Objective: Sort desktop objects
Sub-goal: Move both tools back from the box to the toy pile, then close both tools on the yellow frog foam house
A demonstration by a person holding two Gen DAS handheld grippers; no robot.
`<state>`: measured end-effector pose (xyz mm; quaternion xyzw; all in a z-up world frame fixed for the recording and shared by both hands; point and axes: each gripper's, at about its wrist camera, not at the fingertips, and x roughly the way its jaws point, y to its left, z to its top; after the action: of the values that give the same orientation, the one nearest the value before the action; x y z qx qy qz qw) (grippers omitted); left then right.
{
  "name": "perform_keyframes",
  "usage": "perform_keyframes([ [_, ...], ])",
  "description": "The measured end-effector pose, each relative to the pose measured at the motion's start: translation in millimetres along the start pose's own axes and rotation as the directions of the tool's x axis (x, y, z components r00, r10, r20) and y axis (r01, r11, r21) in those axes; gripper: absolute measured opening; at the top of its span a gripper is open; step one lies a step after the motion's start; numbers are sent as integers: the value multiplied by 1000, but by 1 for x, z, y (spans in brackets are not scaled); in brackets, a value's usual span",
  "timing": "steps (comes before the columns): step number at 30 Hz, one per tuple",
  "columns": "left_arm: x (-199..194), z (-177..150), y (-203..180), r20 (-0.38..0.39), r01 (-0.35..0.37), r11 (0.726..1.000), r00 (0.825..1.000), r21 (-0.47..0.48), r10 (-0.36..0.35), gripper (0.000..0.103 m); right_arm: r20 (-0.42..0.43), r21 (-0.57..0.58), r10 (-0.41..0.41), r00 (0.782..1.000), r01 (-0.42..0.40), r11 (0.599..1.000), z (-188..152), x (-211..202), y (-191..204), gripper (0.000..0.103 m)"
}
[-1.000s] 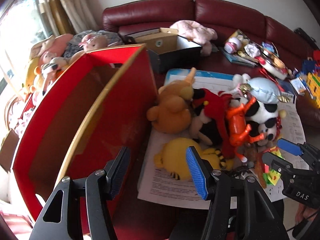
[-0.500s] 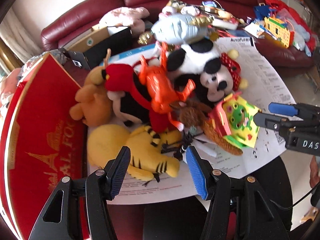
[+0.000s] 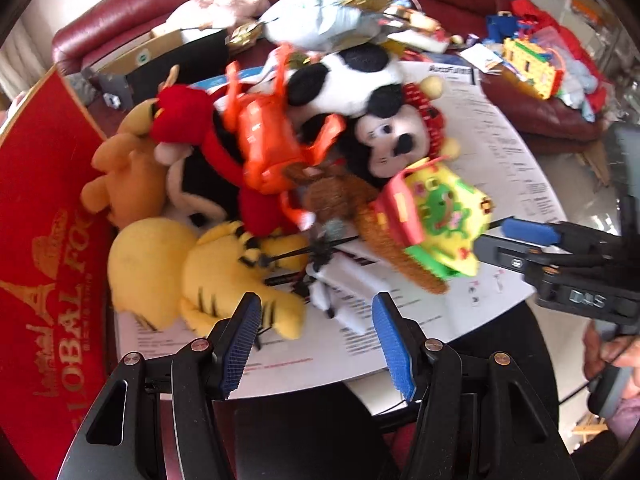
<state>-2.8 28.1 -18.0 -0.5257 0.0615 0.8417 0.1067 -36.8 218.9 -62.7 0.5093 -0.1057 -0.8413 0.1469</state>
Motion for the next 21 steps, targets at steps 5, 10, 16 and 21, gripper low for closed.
perform_keyframes([
  [5,6,9,-19,-7,13,999,1000,45,-13,58,8,21,-17,1000,17,1000,0,-1,-12,66],
  [10,12,17,-41,11,5,993,1000,120,-6,58,6,20,-22,1000,22,1000,1,4,-19,66],
  [16,23,26,-57,2,12,984,1000,176,-13,59,2,25,-14,1000,14,1000,5,9,-28,62],
  [21,35,34,-60,-45,79,980,996,182,-72,58,-5,33,-6,1000,6,999,8,13,-33,62],
])
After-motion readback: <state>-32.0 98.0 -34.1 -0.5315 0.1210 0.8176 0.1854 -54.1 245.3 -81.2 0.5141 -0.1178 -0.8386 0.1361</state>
